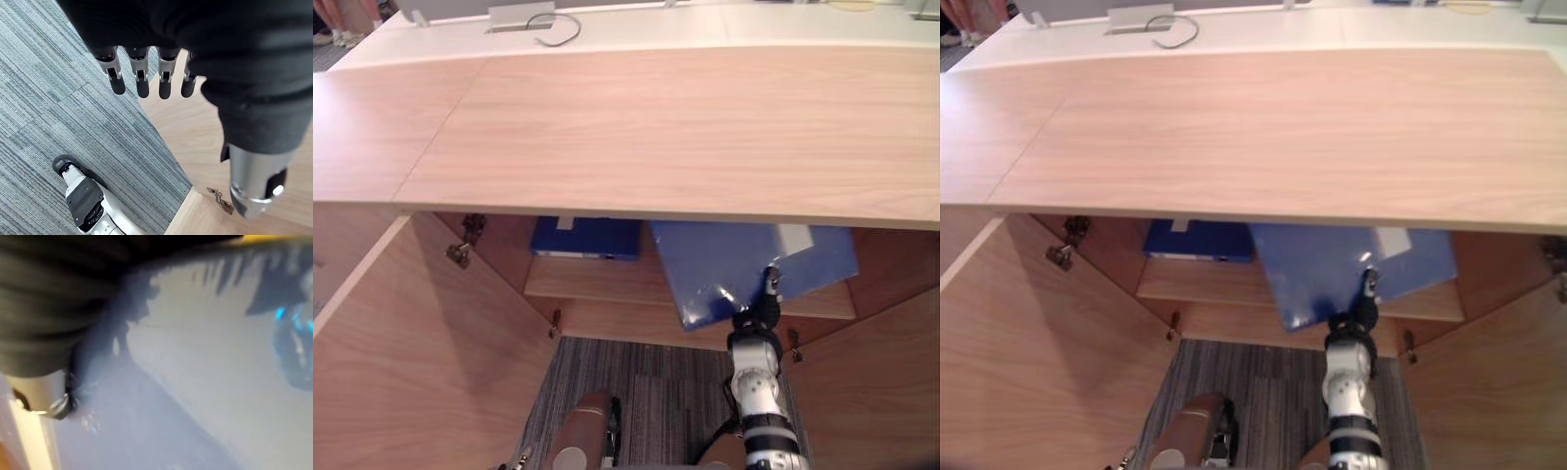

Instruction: Walk over to the cabinet, pick up the folder, carry it to the office cabinet, place the folder inside the office cabinet, then close the office cabinet door

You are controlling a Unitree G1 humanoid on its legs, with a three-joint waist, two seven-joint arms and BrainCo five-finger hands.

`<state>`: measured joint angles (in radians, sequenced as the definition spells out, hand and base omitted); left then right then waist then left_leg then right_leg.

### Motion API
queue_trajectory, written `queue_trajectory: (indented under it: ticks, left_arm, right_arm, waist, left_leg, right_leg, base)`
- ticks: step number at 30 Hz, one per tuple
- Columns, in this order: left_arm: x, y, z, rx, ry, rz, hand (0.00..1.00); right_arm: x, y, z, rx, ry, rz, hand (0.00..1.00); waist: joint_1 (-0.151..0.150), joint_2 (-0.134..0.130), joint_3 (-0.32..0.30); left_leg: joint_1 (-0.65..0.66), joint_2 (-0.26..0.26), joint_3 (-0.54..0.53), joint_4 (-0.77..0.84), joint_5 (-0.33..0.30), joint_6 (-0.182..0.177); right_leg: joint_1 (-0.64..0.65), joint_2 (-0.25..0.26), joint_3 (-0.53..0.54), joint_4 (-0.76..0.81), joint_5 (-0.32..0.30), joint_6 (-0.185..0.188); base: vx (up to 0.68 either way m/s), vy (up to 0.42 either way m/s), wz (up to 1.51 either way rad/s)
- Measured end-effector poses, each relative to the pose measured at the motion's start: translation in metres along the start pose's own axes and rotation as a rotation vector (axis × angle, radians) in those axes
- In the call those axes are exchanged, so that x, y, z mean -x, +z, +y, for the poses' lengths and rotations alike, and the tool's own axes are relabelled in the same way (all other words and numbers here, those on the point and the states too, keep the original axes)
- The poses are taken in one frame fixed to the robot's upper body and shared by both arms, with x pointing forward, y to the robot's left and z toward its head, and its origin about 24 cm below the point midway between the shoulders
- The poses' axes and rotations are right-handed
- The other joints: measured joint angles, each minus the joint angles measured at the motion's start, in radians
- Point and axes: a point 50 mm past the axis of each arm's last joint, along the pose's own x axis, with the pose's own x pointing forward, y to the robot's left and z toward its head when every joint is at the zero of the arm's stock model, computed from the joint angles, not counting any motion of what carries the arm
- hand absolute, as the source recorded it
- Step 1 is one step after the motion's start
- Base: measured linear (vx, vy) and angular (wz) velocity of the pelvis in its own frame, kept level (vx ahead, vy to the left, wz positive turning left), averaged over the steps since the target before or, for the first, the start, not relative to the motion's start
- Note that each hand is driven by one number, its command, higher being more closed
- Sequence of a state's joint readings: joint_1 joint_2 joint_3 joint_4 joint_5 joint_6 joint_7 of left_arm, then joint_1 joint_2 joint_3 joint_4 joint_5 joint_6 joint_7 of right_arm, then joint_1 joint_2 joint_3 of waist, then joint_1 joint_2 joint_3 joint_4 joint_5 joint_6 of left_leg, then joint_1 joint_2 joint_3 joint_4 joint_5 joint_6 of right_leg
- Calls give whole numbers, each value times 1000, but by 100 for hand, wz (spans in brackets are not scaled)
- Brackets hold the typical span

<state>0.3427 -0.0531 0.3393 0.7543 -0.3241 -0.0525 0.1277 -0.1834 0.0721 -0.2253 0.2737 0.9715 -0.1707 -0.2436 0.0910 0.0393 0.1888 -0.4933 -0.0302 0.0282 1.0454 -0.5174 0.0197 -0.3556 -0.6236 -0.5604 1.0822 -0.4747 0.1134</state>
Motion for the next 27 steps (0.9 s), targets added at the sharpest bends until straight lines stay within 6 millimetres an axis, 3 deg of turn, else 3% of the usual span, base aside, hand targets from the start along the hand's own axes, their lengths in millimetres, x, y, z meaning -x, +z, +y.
queue_trajectory:
  ticks: [5,11,14,17,20,23,24,27]
  left_arm:
    - [1,6,-6,15,-23,-27,0]
    - [3,5,-15,5,-63,-24,0]
    - [4,3,-19,-2,-78,-17,0]
    - [5,4,-22,-20,-88,-22,0]
    - [5,5,-24,-32,-91,-31,0]
    - [6,5,-27,-14,-104,-29,0]
    - [6,5,-27,-10,-106,-28,0]
    - [6,5,-28,5,-109,-23,0]
  right_arm:
    - [-32,18,35,-308,-31,-65,100]
    - [-66,70,59,-592,-112,-173,100]
    - [-77,111,85,-623,-100,-229,100]
    - [-81,133,106,-614,-61,-252,100]
    - [-85,146,119,-605,-47,-249,100]
    - [-87,157,118,-582,-67,-259,100]
    - [-88,159,117,-574,-75,-260,0]
    - [-90,162,109,-519,-123,-257,0]
  waist:
    - [30,5,7]
    - [73,35,23]
    - [92,52,33]
    - [96,57,44]
    - [103,61,57]
    - [110,71,78]
    - [110,74,86]
    - [110,79,102]
  left_leg:
    - [-110,-20,9,102,-30,3]
    - [-261,-38,11,202,-38,-1]
    - [-335,-47,25,242,-38,-1]
    - [-375,-50,34,264,-38,-1]
    - [-407,-47,39,285,-38,-1]
    - [-453,-37,33,310,-38,-2]
    - [-457,-35,31,315,-38,-2]
    - [-488,-33,25,328,-35,-2]
  right_leg:
    - [-79,-65,10,111,-38,4]
    - [-210,-115,35,204,-52,-2]
    - [-304,-138,75,250,-55,-8]
    - [-367,-146,111,281,-62,-12]
    - [-420,-145,145,313,-75,-22]
    - [-466,-141,152,344,-87,-37]
    - [-469,-141,151,349,-90,-41]
    - [-499,-141,153,368,-97,-50]
  base:
    - [-47,3,26]
    - [-16,10,15]
    - [8,-7,1]
    - [30,-63,-1]
    - [23,-91,-4]
    - [3,-117,0]
    - [-5,-80,3]
    - [-8,-104,3]
